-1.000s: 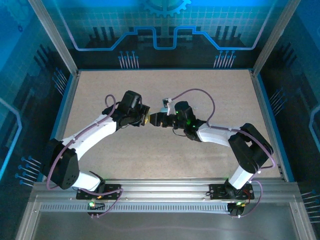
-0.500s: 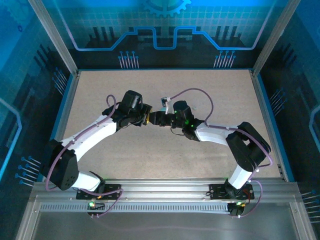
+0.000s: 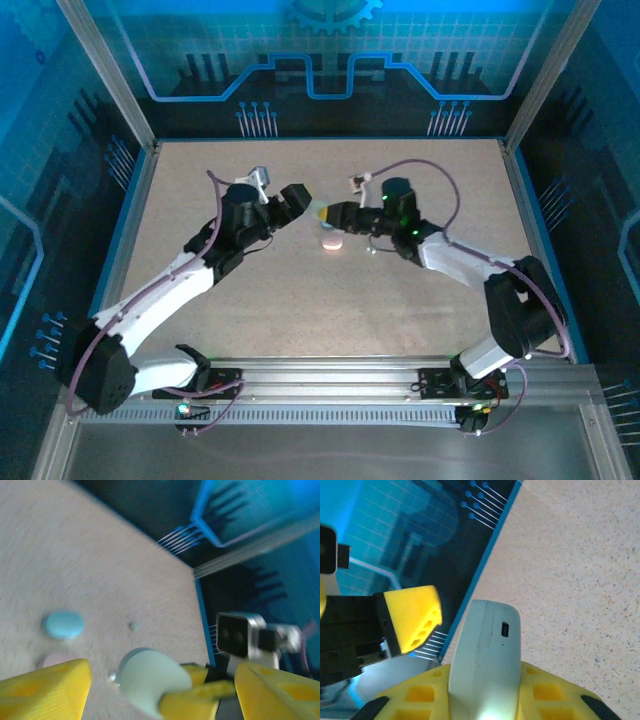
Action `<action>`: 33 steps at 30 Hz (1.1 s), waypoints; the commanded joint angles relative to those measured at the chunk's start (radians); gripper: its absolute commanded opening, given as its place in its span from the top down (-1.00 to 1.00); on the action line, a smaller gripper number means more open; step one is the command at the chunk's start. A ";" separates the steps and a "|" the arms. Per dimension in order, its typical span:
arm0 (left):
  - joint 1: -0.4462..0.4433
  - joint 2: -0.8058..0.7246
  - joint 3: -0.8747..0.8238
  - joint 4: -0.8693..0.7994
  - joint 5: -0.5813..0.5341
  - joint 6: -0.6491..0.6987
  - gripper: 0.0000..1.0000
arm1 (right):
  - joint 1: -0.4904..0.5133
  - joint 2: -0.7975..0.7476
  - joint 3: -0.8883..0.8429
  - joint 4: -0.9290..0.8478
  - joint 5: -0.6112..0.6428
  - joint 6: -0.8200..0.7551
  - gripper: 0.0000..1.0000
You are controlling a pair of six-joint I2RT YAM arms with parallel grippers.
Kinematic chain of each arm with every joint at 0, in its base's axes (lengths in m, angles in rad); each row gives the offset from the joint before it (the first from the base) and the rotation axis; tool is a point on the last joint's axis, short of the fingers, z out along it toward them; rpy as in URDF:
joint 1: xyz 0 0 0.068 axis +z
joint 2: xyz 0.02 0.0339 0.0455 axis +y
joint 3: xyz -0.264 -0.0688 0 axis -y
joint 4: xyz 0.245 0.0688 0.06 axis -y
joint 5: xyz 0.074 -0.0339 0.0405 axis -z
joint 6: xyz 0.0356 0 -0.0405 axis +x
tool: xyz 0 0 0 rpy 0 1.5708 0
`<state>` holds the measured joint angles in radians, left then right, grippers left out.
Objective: Insert wireless bluetooth earbuds into charging case
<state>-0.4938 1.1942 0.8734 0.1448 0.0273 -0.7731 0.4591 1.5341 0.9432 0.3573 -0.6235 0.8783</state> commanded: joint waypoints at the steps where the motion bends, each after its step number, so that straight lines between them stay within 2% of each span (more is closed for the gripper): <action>1: -0.002 -0.078 -0.109 0.319 0.154 0.587 -0.49 | -0.090 -0.036 0.075 -0.116 -0.328 0.088 0.60; 3: -0.003 -0.094 -0.118 0.290 0.237 0.792 -0.42 | -0.135 -0.038 0.117 -0.169 -0.452 0.109 0.60; 5: -0.002 -0.089 -0.074 0.173 0.364 0.965 -0.43 | -0.158 -0.047 0.149 -0.211 -0.536 0.128 0.62; 6: 0.001 -0.078 -0.052 0.120 0.422 1.034 -0.43 | -0.165 -0.053 0.162 -0.219 -0.568 0.141 0.62; 8: 0.007 -0.053 -0.036 0.102 0.490 1.091 -0.46 | -0.166 -0.068 0.184 -0.228 -0.614 0.150 0.62; 11: 0.013 -0.016 -0.042 0.194 0.572 1.105 -0.50 | -0.161 -0.089 0.219 -0.306 -0.654 0.117 0.61; 16: 0.014 0.046 -0.005 0.312 0.681 1.091 -0.50 | -0.150 -0.106 0.293 -0.554 -0.672 -0.051 0.60; 23: 0.015 0.091 0.028 0.397 0.707 1.058 -0.48 | -0.132 -0.106 0.321 -0.642 -0.678 -0.115 0.60; 33: 0.009 0.103 0.083 0.318 0.773 1.066 -0.17 | -0.118 -0.085 0.335 -0.639 -0.672 -0.115 0.58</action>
<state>-0.4862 1.2884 0.9154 0.4755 0.7429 0.2699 0.3267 1.4429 1.2438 -0.2623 -1.2686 0.7834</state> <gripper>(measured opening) 0.591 0.269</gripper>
